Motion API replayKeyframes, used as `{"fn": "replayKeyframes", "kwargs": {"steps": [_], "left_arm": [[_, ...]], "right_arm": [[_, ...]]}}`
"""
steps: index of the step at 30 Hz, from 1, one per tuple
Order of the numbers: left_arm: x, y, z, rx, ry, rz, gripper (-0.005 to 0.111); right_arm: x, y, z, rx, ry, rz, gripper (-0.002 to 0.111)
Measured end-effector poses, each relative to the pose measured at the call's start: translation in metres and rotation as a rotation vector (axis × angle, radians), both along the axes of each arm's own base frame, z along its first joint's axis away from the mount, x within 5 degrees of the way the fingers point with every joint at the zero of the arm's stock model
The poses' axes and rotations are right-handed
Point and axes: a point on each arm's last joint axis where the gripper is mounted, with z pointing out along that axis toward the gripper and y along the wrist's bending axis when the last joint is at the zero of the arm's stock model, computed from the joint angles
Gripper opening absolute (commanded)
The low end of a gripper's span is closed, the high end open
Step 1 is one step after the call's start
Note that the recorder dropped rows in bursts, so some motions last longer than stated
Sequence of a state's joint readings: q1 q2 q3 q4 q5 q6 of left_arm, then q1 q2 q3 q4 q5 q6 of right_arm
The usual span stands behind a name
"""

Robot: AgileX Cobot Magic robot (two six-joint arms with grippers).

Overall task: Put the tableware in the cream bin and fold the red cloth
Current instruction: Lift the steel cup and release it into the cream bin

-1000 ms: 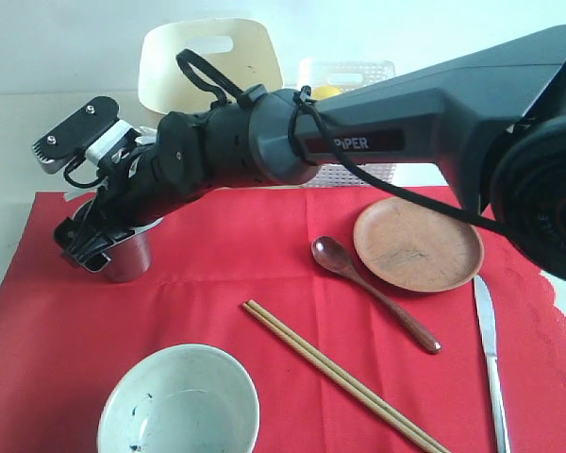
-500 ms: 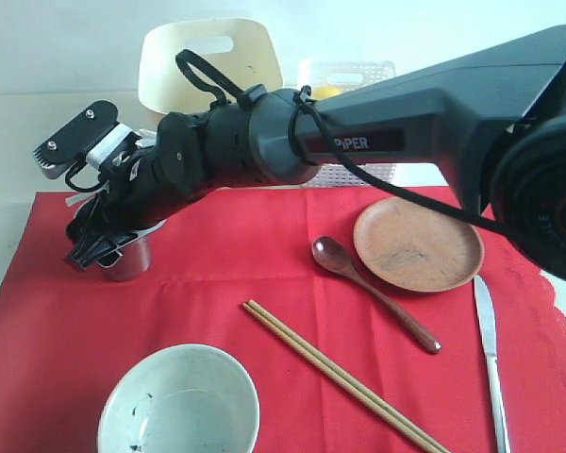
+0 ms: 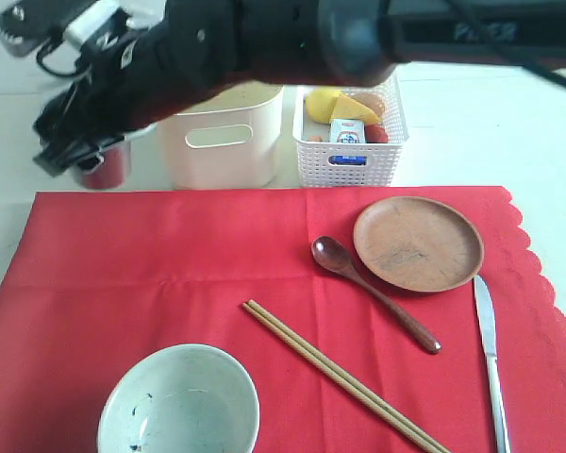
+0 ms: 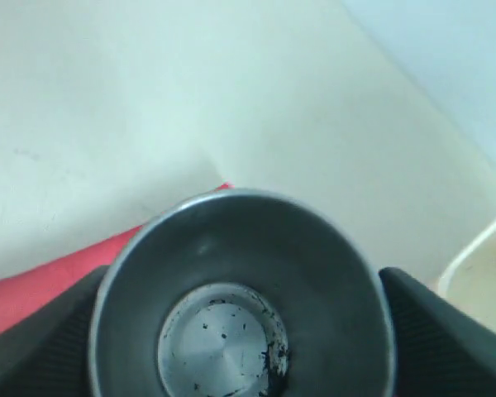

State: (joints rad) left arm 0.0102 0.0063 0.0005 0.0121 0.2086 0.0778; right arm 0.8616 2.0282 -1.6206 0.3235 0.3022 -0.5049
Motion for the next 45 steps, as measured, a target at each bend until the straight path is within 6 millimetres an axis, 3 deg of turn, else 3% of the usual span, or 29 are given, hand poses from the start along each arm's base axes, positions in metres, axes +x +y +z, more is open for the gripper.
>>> {"fn": "replayKeyframes", "kwargs": {"steps": [4, 7, 12, 16, 23, 28, 39, 45], "left_arm": [[0.000, 0.000, 0.000, 0.000, 0.000, 0.000, 0.000], [0.000, 0.000, 0.000, 0.000, 0.000, 0.000, 0.000], [0.000, 0.000, 0.000, 0.000, 0.000, 0.000, 0.000], [0.000, 0.000, 0.000, 0.000, 0.000, 0.000, 0.000], [0.000, 0.000, 0.000, 0.000, 0.000, 0.000, 0.000], [0.000, 0.000, 0.000, 0.000, 0.000, 0.000, 0.000], [0.000, 0.000, 0.000, 0.000, 0.000, 0.000, 0.000], [0.000, 0.000, 0.000, 0.000, 0.000, 0.000, 0.000]], "right_arm": [[0.024, -0.029, 0.032, 0.107, -0.056, -0.119, 0.000], [0.046, -0.050, 0.041, 0.183, -0.071, -0.225, 0.000], [0.076, -0.078, 0.040, 0.261, -0.076, -0.359, 0.000], [0.090, -0.084, 0.022, 0.267, -0.056, -0.408, 0.011], [0.097, -0.080, 0.000, 0.254, -0.040, -0.423, 0.052], [0.099, -0.079, -0.006, 0.251, -0.037, -0.427, 0.073], [0.100, -0.079, -0.008, 0.276, -0.008, -0.448, 0.099], [0.092, -0.081, -0.002, 0.201, 0.025, -0.408, 0.100]]}}
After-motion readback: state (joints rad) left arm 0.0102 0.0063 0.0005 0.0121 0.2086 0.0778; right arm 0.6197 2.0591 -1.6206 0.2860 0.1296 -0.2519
